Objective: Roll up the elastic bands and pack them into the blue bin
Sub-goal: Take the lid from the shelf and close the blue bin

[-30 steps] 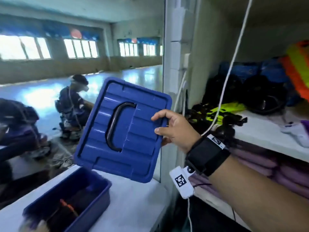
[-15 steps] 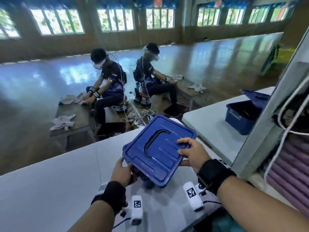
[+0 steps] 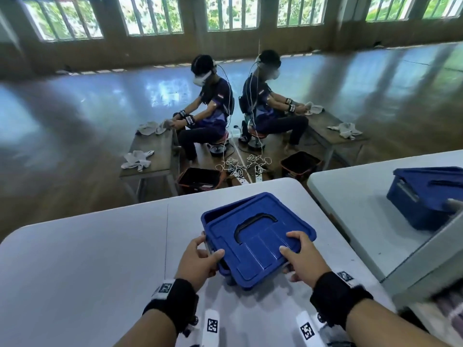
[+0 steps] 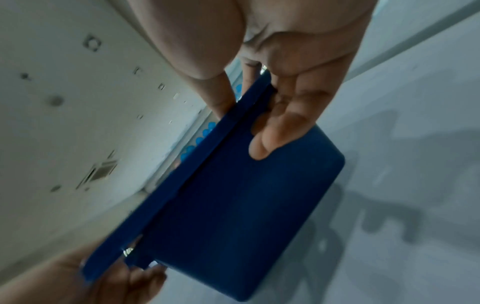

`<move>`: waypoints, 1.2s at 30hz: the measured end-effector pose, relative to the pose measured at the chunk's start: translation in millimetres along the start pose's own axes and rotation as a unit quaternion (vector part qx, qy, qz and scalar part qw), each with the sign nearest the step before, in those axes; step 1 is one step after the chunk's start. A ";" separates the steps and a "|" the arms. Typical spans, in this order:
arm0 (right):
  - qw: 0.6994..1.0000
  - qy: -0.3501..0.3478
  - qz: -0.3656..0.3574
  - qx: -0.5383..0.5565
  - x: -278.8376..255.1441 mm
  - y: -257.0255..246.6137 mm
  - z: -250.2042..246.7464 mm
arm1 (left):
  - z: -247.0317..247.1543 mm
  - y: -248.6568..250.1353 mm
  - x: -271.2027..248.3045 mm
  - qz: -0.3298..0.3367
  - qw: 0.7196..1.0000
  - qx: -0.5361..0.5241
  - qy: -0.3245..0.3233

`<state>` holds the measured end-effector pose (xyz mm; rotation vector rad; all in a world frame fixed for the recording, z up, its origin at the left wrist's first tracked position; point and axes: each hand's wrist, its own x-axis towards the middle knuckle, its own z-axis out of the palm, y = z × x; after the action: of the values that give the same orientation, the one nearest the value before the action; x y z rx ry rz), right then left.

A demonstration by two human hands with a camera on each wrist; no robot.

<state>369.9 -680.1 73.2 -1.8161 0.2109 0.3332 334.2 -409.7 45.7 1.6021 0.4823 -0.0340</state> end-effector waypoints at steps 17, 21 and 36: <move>0.916 0.052 -0.161 -0.364 78.2 -9.1 -64.6 | 21.0 17.7 -12.2 0.032 0.976 0.184 0.111; 0.918 0.040 -0.141 -0.369 78.7 -12.1 -64.3 | 28.0 25.2 -9.2 0.024 0.926 0.343 0.156; 0.851 0.031 -0.184 -0.491 79.7 -21.5 -48.5 | 25.4 46.5 31.5 0.029 0.903 0.379 0.199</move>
<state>457.4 -718.7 78.0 -2.8215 -0.3412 0.0948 384.6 -425.6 77.4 2.4096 0.8007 0.1757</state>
